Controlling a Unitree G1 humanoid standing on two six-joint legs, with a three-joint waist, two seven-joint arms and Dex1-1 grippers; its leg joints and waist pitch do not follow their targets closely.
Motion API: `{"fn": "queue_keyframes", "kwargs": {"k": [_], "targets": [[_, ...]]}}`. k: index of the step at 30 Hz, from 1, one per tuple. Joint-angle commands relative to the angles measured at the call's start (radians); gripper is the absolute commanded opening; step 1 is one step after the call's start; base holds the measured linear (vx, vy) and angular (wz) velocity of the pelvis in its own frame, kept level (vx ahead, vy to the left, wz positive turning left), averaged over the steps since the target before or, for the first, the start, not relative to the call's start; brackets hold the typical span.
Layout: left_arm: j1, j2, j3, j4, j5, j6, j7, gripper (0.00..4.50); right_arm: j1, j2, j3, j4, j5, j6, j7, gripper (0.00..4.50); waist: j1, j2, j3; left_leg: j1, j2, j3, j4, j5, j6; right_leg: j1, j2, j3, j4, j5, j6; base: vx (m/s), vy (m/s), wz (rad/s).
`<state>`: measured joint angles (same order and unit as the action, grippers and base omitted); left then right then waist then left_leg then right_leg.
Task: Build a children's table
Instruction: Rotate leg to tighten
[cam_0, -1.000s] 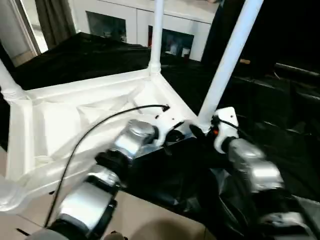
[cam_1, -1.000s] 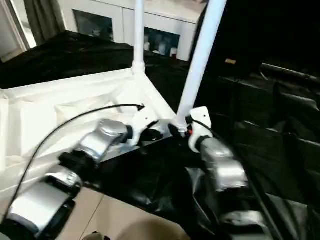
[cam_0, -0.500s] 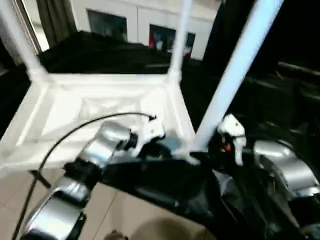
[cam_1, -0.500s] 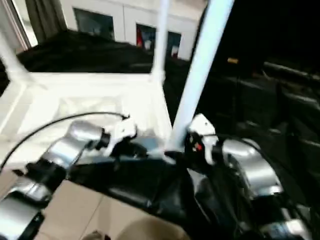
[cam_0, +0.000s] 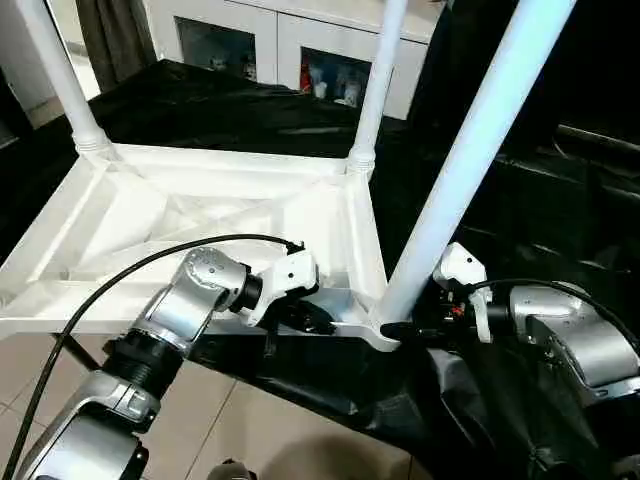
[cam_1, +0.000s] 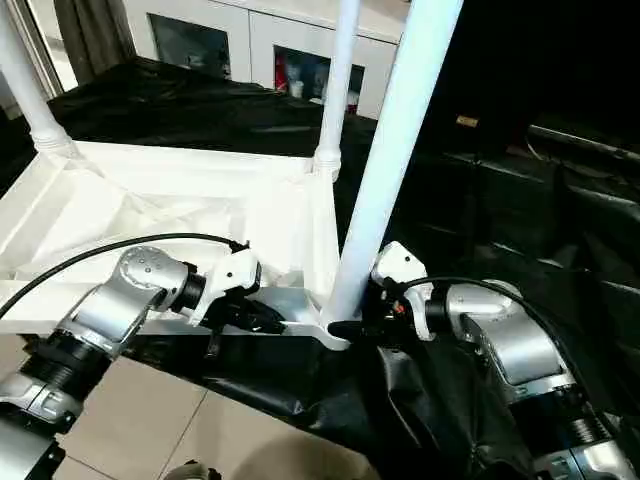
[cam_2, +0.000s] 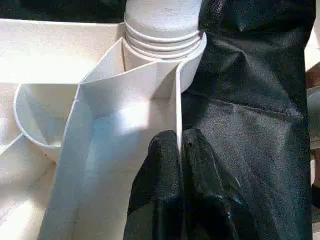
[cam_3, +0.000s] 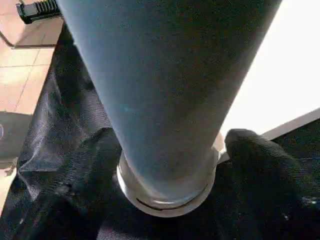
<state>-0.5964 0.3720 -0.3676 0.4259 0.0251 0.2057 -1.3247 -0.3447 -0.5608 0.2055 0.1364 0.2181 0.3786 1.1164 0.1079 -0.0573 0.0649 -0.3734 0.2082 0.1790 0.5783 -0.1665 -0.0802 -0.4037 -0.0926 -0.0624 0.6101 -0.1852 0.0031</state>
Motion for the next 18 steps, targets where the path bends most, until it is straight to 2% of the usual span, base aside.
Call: {"fn": "queue_keyframes", "kwargs": {"k": [1, 5, 9, 18], "targets": [[-0.004, -0.012, -0.013, -0.058, -0.025, 0.007, -0.016, 0.00, 0.003, -0.012, 0.012, -0.004, -0.022, -0.011, -0.001, 3.28, -0.004, -0.001, -0.061, 0.015, 0.026, 0.000, -0.068, -0.202, 0.036, 0.046, -0.047, 0.041, -0.066, -0.163, -0.216, 0.000, 0.000, 0.00], [-0.002, -0.012, -0.013, -0.061, -0.024, 0.006, -0.010, 0.00, 0.005, -0.012, 0.024, 0.002, -0.031, -0.022, -0.009, 2.84, -0.005, -0.002, -0.059, 0.015, 0.025, 0.000, -0.068, -0.216, 0.033, 0.045, -0.048, 0.041, -0.070, -0.188, -0.211, 0.000, 0.000, 0.00], [0.005, -0.010, -0.014, -0.074, -0.026, 0.014, -0.005, 0.00, 0.013, -0.007, 0.030, 0.002, -0.037, -0.027, -0.011, 2.66, -0.006, -0.004, -0.059, 0.015, 0.026, -0.001, -0.069, -0.222, 0.030, 0.045, -0.048, 0.041, -0.071, -0.208, -0.203, 0.000, 0.000, 0.00], [0.020, -0.007, -0.016, -0.095, -0.028, 0.026, 0.002, 0.00, 0.021, 0.002, 0.037, 0.000, -0.038, -0.033, -0.012, 2.62, -0.008, -0.004, -0.061, 0.014, 0.025, 0.000, -0.067, -0.202, 0.039, 0.047, -0.048, 0.041, -0.067, -0.178, -0.211, 0.000, 0.000, 0.00]]}}
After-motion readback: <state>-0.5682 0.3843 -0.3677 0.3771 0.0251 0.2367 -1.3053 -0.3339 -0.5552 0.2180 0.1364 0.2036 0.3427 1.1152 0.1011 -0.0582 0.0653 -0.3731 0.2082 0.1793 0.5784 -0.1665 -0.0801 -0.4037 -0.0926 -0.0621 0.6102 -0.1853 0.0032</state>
